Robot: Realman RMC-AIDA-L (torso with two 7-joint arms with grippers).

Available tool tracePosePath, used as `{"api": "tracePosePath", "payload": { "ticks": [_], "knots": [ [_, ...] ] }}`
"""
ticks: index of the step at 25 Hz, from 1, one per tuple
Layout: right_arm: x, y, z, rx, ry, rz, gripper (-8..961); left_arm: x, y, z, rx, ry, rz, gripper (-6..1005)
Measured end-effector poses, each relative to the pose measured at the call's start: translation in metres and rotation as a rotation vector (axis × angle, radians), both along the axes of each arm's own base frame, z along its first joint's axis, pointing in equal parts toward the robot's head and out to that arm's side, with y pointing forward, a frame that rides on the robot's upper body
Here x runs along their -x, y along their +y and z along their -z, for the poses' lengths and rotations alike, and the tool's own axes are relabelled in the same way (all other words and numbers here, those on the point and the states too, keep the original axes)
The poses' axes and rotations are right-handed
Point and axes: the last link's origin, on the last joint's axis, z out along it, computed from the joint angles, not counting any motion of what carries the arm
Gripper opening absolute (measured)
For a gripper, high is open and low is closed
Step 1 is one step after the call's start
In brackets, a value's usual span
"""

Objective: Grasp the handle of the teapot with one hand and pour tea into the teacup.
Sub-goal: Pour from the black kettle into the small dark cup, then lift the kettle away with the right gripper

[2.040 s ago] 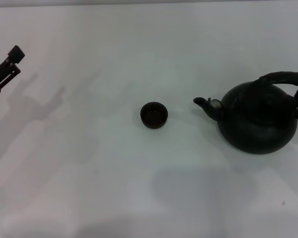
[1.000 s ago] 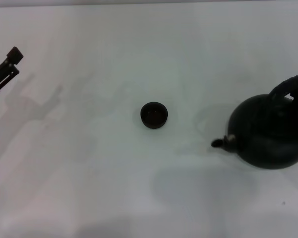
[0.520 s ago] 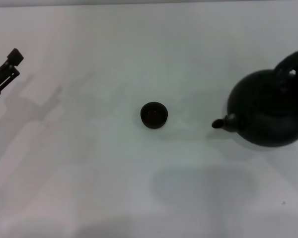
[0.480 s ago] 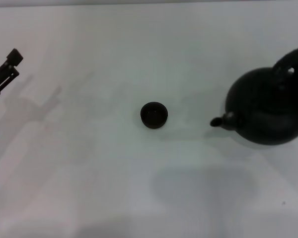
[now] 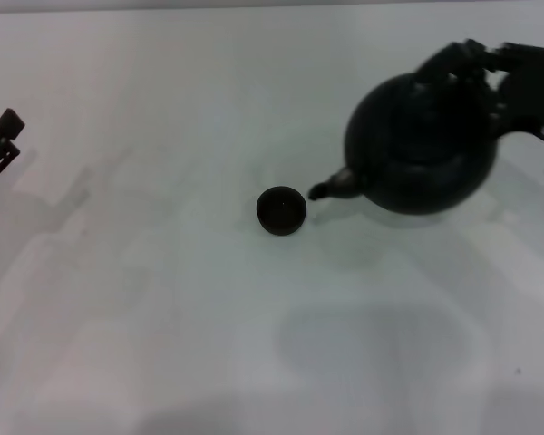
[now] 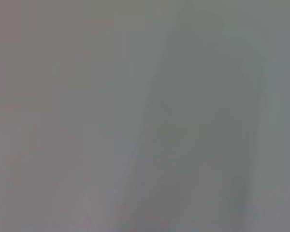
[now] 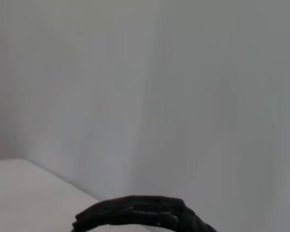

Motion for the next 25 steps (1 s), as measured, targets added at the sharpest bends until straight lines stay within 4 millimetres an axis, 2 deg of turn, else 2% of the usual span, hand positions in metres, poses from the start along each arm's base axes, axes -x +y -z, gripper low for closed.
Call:
{"api": "tracePosePath", "payload": {
  "ticks": [5, 10, 18, 25],
  "knots": [
    [0.031, 0.014, 0.021, -0.048, -0.133, -0.058, 122, 0.002, -0.003, 0.001, 0.005, -0.003, -0.009, 873],
    [0.05, 0.016, 0.031, -0.075, -0.214, -0.107, 121, 0.004, -0.006, 0.004, 0.012, -0.01, -0.022, 872],
    [0.056, 0.016, 0.041, -0.124, -0.349, -0.14, 120, 0.006, -0.003, 0.008, 0.019, 0.009, -0.041, 872],
    [0.056, 0.016, 0.041, -0.139, -0.384, -0.153, 118, 0.009, -0.003, 0.01, 0.025, 0.016, -0.058, 872]
  ]
}}
